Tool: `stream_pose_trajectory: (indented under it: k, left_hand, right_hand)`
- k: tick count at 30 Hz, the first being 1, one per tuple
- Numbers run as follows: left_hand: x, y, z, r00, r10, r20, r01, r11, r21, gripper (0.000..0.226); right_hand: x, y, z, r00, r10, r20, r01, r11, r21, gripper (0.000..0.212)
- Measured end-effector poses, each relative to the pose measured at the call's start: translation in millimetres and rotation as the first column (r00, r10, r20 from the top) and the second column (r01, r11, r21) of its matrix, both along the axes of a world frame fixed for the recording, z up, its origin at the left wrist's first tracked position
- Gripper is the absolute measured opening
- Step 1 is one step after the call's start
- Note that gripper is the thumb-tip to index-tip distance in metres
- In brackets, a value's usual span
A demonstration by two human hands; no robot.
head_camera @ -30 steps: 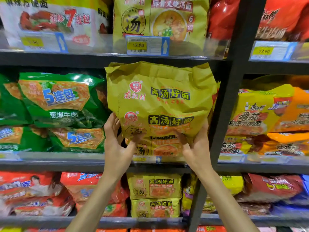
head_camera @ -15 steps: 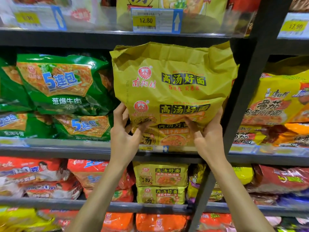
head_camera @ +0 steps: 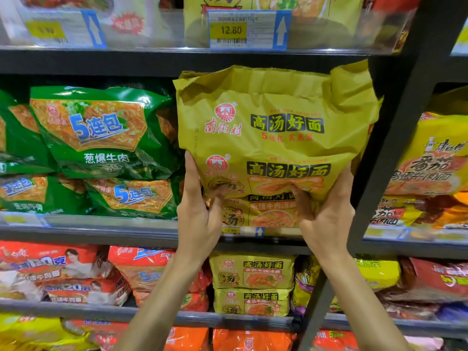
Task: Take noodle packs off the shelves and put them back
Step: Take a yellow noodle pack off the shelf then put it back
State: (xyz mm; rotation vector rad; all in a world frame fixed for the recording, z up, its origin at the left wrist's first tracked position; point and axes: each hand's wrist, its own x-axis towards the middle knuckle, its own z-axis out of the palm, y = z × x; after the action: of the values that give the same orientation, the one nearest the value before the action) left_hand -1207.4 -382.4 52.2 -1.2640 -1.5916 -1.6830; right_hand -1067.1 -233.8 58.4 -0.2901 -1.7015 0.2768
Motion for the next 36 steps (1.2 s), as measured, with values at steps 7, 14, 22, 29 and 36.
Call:
stream_pose_trajectory:
  k: [7,14,22,29,36]
  left_hand:
    - [-5,1,15,0.993,0.091,-0.073,-0.098,0.991,-0.091,0.059]
    - [-11,3,29,1.0,0.018,-0.021,-0.021,0.987,-0.162,0.065]
    - [-16,4,29,1.0,0.002,-0.01,-0.003,0.981,-0.195,0.063]
    - [-23,-1,31,1.0,-0.012,0.015,0.015,0.981,-0.191,0.062]
    - [-12,-12,34,0.997,-0.06,0.056,0.071,0.973,-0.22,0.066]
  right_hand:
    - [0,3,23,0.986,-0.004,0.166,0.024,0.993,-0.115,0.084]
    - [-6,-1,42,0.976,0.015,0.218,0.025,0.983,-0.18,0.075]
    - [-3,-4,41,0.971,0.057,0.234,-0.005,0.976,-0.219,0.075]
    - [9,-10,45,0.94,0.137,0.314,-0.054,0.964,-0.259,0.07]
    - [28,-20,52,0.904,0.091,0.417,0.01,0.973,-0.232,0.08]
